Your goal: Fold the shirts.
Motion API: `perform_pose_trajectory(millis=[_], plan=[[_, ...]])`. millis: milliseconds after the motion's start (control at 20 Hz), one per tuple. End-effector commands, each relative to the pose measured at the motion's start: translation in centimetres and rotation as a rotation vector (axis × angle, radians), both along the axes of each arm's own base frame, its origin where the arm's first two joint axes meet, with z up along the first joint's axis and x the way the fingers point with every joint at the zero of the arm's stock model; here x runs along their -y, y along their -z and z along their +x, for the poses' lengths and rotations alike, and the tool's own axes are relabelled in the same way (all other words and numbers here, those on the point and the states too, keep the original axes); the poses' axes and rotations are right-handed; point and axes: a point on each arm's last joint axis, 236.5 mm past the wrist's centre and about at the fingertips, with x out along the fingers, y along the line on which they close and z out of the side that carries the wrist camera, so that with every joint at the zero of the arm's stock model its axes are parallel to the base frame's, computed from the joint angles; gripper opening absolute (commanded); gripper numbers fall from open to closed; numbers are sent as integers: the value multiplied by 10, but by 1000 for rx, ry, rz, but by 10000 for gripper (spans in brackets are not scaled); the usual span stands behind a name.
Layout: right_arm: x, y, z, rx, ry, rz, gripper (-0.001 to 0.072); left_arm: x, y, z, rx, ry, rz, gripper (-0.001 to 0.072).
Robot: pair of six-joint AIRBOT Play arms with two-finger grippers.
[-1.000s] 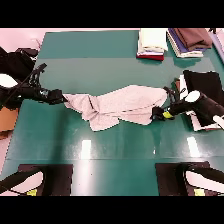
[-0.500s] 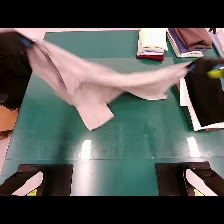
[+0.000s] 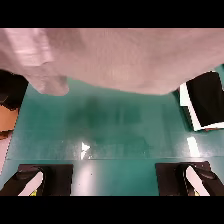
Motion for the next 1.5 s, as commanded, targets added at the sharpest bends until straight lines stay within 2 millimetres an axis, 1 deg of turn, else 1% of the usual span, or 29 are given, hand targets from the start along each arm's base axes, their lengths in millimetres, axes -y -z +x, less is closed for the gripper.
perform_pose_trajectory(millis=[0,50,100,150,200,250,300,350,400,450,500,550,650,700,750,800,850,950,1000,1050,1150,1200,1350,1450], plan=[[2,2,1,-86,-7,-23,16,-11,1,4,2,-48,-9,19],[2,15,13,-148,-28,-8,16,-16,20,26,-67,-67,-3,20],[2,31,29,-211,-54,9,16,-21,50,58,-178,-81,-2,20],[1,55,48,-292,-82,27,16,-24,85,87,-293,-87,7,20],[0,83,66,-381,-102,47,16,-25,127,117,-429,-78,22,20],[1,118,84,-487,-115,58,16,-24,168,142,-560,-63,34,21],[-2,153,101,-588,-131,66,16,-24,214,166,-698,-48,45,21],[-4,192,117,-697,-142,67,16,-24,259,187,-832,-33,52,21],[-6,230,130,-797,-147,60,16,-24,297,202,-937,-18,53,21],[-12,271,140,-904,-160,52,16,-22,342,217,-1063,7,48,21],[-17,309,147,-1002,-173,43,16,-19,379,227,-1161,29,37,21],[-21,341,154,-1077,-179,35,16,-16,415,238,-1251,52,18,21],[-30,395,173,-1176,-195,49,16,-17,476,256,-1387,64,9,21],[-29,415,182,-1197,-190,57,16,-18,500,266,-1424,62,0,21],[-29,430,193,-1206,-185,66,16,-19,520,276,-1437,60,3,21],[-28,439,204,-1203,-173,77,16,-21,534,285,-1439,55,3,21],[-26,441,217,-1187,-168,89,16,-23,543,294,-1424,49,9,21],[-23,436,235,-1151,-163,84,16,-28,548,305,-1393,20,12,21],[-19,429,240,-1133,-158,85,16,-30,547,306,-1378,26,45,21],[-18,424,241,-1123,-158,81,16,-30,548,303,-1384,37,65,21],[-13,421,234,-1127,-158,73,16,-37,559,291,-1433,27,111,21],[-12,425,226,-1143,-155,71,15,-40,565,286,-1458,21,129,21],[-13,448,204,-1206,-151,83,16,-49,594,266,-1540,-3,174,21],[-18,466,190,-1248,-155,90,16,-50,613,254,-1587,-4,176,22]])
